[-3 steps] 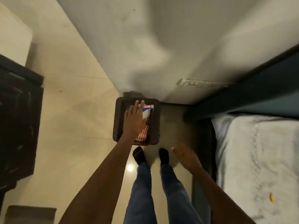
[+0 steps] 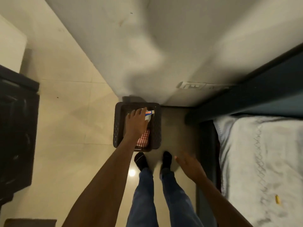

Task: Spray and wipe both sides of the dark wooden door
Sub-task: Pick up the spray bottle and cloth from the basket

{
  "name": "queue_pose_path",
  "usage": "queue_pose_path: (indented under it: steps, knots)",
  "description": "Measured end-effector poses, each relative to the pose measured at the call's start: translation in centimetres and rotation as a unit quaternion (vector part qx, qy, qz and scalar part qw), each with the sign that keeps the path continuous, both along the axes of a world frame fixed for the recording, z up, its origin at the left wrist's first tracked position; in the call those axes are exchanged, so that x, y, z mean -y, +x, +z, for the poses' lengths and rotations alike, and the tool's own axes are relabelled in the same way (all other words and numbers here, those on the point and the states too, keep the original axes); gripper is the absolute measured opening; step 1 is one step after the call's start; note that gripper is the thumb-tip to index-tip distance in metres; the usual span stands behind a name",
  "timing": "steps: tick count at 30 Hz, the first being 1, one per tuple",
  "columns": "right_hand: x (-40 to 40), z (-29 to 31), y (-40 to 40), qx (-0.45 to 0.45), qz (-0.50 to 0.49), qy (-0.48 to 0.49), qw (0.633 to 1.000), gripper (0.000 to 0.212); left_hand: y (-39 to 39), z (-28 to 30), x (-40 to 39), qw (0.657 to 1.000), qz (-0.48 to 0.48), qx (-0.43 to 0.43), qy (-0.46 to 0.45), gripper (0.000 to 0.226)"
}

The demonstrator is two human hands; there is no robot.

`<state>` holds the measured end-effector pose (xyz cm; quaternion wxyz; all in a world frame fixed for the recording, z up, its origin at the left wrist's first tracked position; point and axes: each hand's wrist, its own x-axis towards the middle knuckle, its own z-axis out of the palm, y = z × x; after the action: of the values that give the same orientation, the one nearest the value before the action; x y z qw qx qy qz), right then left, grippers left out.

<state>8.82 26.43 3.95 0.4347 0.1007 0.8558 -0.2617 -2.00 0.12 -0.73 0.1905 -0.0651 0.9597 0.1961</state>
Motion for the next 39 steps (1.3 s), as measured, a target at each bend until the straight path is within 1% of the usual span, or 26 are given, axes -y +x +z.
queue_pose_path:
  steps: [3,6,8,10,11,12,14,17,19,20,22,23,26,28,30,31,33,34,35,37,39]
  knots:
    - [0.6,0.4,0.9,0.018,-0.011,-0.005,1.000,0.049,-1.8,-0.5,0.2,0.999,0.010,0.025,0.030,0.044]
    - [1.0,0.1,1.3,0.052,-0.034,0.001,0.998,0.045,-2.3,0.0,1.1,0.997,0.026,0.035,0.063,0.040]
    - [1.5,0.5,1.2,0.051,-0.032,0.003,0.998,0.040,-1.8,0.8,2.1,0.990,0.068,0.050,0.112,0.039]
    - [2.2,0.8,0.5,0.035,-0.012,-0.003,0.999,0.035,-0.9,2.2,3.2,0.974,0.128,0.056,0.178,0.040]
    - [2.8,1.0,-0.2,0.029,-0.008,-0.005,1.000,0.037,-0.4,3.1,3.8,0.964,0.156,0.056,0.206,0.041]
    - [3.7,1.5,-1.0,0.022,-0.009,-0.014,1.000,0.047,0.1,4.3,4.5,0.955,0.182,0.056,0.228,0.042]
    - [5.9,2.4,-2.8,-0.032,-0.004,-0.036,0.999,0.074,1.2,6.4,5.6,0.939,0.219,0.058,0.260,0.044]
    - [9.5,3.6,-5.3,-0.132,0.066,-0.067,0.987,0.112,3.2,9.7,7.5,0.923,0.241,0.059,0.295,0.042]
    - [11.4,4.2,-6.5,-0.165,0.118,-0.090,0.975,0.126,4.5,11.6,8.4,0.917,0.232,0.050,0.320,0.031]
    - [12.4,5.0,-7.1,-0.173,0.139,-0.107,0.969,0.129,5.0,12.6,8.9,0.916,0.229,0.041,0.327,0.027]
    - [13.9,6.0,-7.7,-0.168,0.154,-0.157,0.961,0.128,5.8,14.5,9.6,0.910,0.238,0.024,0.339,0.021]
    - [14.4,6.4,-7.7,-0.159,0.151,-0.187,0.958,0.122,6.2,15.3,9.9,0.907,0.239,0.014,0.347,0.020]
    - [15.4,7.5,-6.8,-0.127,0.116,-0.257,0.951,0.098,6.8,17.1,10.3,0.904,0.241,-0.002,0.352,0.028]
    - [15.8,7.8,-6.2,-0.123,0.093,-0.292,0.944,0.092,7.2,17.5,10.3,0.899,0.245,-0.005,0.363,0.035]
    - [16.2,7.9,-5.7,-0.117,0.085,-0.315,0.938,0.093,7.6,17.9,10.1,0.884,0.253,0.012,0.394,0.046]
    - [16.5,8.1,-5.6,-0.115,0.090,-0.319,0.936,0.096,7.9,18.0,9.9,0.868,0.267,0.023,0.418,0.049]
    - [17.2,8.5,-5.4,-0.107,0.112,-0.316,0.936,0.105,8.0,18.5,9.5,0.828,0.300,0.036,0.473,0.046]
    - [17.6,8.5,-5.3,-0.101,0.116,-0.317,0.936,0.110,7.9,18.6,9.4,0.818,0.299,0.027,0.491,0.045]
    - [17.9,8.6,-5.2,-0.099,0.112,-0.321,0.935,0.115,7.7,18.7,9.2,0.813,0.283,0.003,0.509,0.047]
    - [18.2,8.6,-4.9,-0.095,0.100,-0.322,0.937,0.122,7.1,18.4,9.0,0.794,0.277,-0.046,0.540,0.053]
    - [18.2,9.1,-4.7,-0.085,0.111,-0.307,0.941,0.126,6.9,18.7,8.9,0.774,0.302,-0.065,0.552,0.042]
